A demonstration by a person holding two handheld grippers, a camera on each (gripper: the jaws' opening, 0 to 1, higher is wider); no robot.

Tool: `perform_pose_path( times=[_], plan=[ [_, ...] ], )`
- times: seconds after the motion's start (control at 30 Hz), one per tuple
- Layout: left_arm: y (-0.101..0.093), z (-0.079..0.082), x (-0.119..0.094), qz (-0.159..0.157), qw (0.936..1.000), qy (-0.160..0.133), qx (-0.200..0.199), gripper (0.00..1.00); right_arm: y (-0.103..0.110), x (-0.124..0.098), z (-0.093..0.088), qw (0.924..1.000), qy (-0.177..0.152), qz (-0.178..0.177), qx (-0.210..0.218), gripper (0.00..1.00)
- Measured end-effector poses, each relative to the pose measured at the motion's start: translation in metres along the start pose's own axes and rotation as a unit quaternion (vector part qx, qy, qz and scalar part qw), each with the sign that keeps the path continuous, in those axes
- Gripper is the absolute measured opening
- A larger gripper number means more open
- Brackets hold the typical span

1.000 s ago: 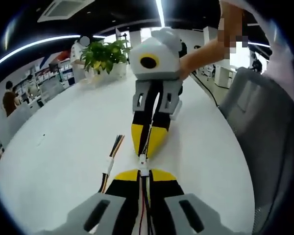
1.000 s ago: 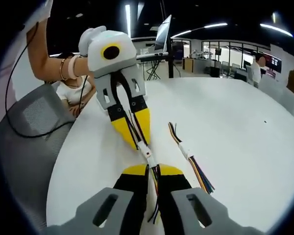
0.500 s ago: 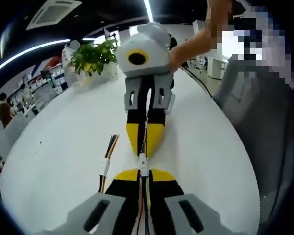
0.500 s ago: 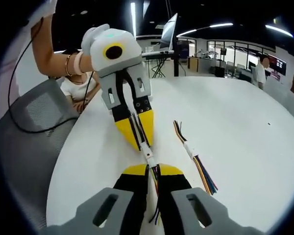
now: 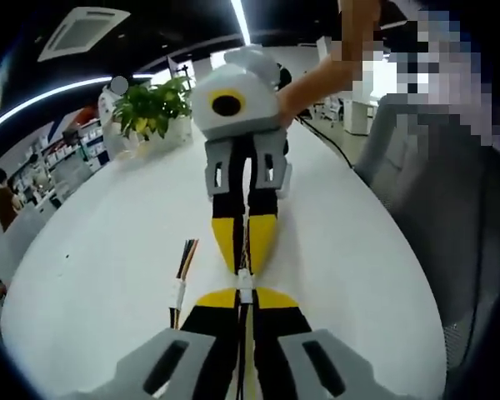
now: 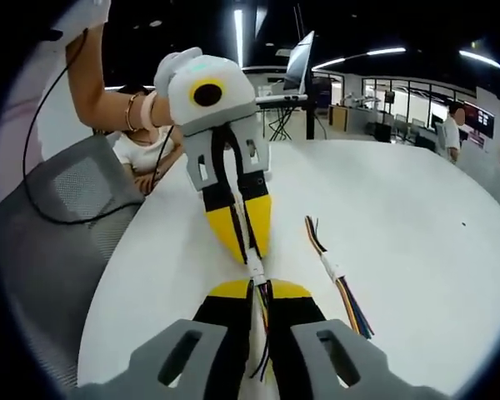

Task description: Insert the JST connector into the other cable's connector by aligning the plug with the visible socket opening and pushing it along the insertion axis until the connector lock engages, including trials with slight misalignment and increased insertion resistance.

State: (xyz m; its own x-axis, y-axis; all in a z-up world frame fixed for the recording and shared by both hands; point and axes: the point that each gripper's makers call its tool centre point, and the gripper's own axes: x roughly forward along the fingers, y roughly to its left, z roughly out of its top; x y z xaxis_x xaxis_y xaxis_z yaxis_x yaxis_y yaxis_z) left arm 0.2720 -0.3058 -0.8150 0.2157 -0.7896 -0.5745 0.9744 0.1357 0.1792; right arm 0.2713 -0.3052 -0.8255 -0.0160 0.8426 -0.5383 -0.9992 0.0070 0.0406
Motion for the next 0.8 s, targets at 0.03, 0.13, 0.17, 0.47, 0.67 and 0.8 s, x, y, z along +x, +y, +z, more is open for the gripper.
perform_pose_path(
  times=[0.03,0.13,0.17,0.47,0.67,0.8],
  plan=[
    [-0.001,0.0,0.0,-0.001,1.0,0.0,0.001,0.0,0.001,0.0,0.0,1.0,0.001,0.002,0.001,0.02],
    [-0.001,0.001,0.0,-0.003,1.0,-0.001,0.002,0.0,0.001,0.0,0.001,1.0,-0.002,0.005,0.001,0.02],
    [-0.003,0.001,-0.001,-0.006,0.9999,0.0,0.008,0.0,0.001,0.0,0.0,1.0,-0.001,0.005,-0.001,0.02],
    [0.0,0.0,0.003,-0.001,0.9999,0.005,0.01,0.0,0.0,0.001,-0.002,1.0,0.005,0.001,0.006,0.02],
    [0.006,-0.006,0.004,-0.002,1.0,0.006,0.006,0.0,-0.001,0.004,-0.002,1.0,0.004,0.003,0.006,0.02],
    [0.014,-0.01,0.006,0.004,0.9999,0.008,0.006,0.0,-0.006,0.006,-0.001,1.0,0.004,-0.006,0.002,0.02]
  ],
)
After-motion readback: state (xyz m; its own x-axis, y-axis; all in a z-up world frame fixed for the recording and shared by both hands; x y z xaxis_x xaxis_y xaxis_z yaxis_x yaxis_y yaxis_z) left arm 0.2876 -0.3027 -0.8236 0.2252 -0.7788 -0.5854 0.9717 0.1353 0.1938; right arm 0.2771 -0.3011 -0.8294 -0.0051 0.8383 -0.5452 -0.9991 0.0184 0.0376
